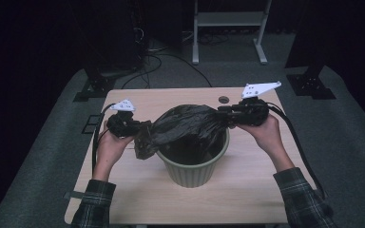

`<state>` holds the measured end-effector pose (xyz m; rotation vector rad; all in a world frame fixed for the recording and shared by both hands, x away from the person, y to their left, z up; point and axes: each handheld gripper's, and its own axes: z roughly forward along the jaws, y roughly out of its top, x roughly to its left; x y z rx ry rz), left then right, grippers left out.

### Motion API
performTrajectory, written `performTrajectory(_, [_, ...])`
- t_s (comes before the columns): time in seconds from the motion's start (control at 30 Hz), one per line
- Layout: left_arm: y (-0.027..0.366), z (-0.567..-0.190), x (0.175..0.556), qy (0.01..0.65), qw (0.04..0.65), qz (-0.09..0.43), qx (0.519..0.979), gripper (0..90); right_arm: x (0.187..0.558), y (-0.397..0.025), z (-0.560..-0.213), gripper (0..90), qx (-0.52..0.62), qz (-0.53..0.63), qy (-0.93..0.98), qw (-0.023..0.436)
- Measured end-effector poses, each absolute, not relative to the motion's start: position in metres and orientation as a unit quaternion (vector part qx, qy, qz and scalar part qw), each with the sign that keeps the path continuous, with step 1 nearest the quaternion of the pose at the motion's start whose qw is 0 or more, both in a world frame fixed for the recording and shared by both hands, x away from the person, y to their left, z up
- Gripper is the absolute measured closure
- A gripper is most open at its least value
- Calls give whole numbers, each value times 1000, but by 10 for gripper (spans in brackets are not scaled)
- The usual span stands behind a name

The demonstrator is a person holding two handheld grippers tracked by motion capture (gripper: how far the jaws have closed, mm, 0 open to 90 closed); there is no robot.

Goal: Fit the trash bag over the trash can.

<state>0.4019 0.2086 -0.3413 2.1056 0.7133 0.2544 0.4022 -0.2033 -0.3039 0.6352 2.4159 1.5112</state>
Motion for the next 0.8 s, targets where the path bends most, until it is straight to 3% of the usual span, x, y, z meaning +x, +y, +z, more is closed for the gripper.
performTrajectory(0.13, [208, -342, 402, 286, 435, 99, 848, 883, 399, -207, -302, 897, 214, 519, 821, 110])
performTrajectory(0.8, [206, -344, 402, 288, 427, 90, 853, 900, 324, -246, -311, 898, 182, 549, 811, 91])
